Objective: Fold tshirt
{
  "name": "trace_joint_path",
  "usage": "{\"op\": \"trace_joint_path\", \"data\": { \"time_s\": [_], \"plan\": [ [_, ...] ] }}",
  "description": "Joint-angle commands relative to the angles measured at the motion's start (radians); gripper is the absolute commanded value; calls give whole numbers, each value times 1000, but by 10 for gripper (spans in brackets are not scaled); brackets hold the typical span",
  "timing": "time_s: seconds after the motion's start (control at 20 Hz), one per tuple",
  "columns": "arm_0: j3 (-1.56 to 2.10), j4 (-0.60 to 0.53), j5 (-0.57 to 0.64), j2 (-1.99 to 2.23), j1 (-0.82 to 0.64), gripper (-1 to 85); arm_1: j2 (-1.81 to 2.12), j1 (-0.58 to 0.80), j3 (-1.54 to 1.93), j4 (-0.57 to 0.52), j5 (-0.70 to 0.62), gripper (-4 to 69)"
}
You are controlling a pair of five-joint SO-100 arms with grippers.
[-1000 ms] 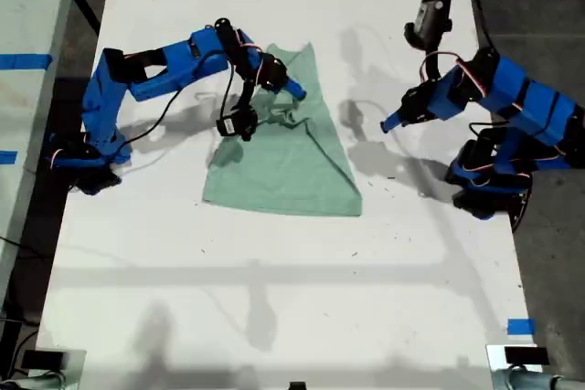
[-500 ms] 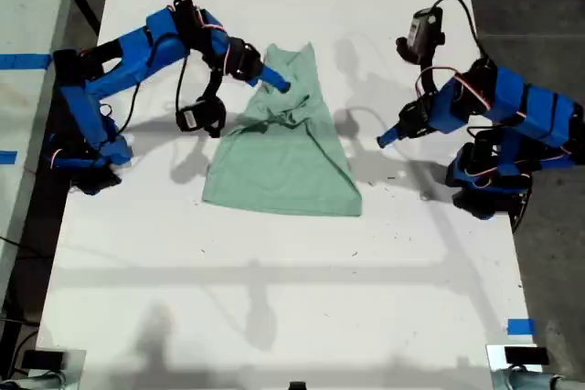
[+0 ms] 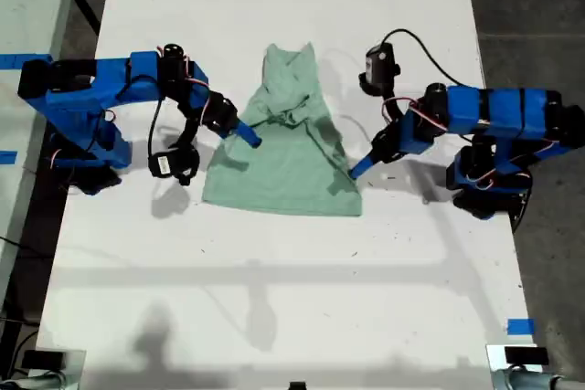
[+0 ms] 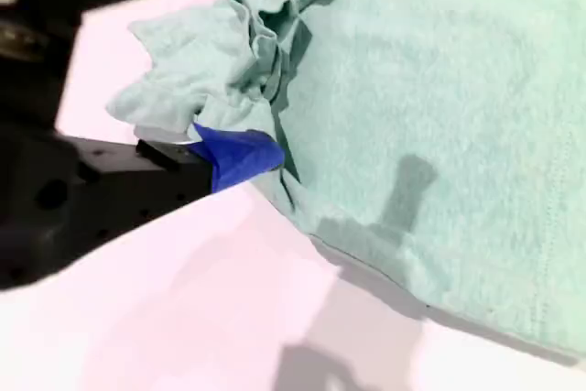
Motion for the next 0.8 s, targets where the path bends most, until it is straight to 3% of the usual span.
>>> {"op": "trace_joint_path", "data": {
  "time_s": [0.0, 0.4, 0.6, 0.7, 0.75],
  "plan": [
    [8, -29, -21, 77, 17, 323, -57, -15, -20, -91, 18, 372],
    [74, -66, -23, 81, 9, 322, -387, -57, -97, -198, 81, 350],
    [83, -64, -20, 84, 5, 319, -514, -55, -176, -213, 81, 174],
    [89, -63, -18, 87, 0, 317, -557, -49, -206, -215, 78, 22],
    [94, -63, -18, 91, -2, 317, -566, -48, -218, -216, 66, -2]
  ]
}}
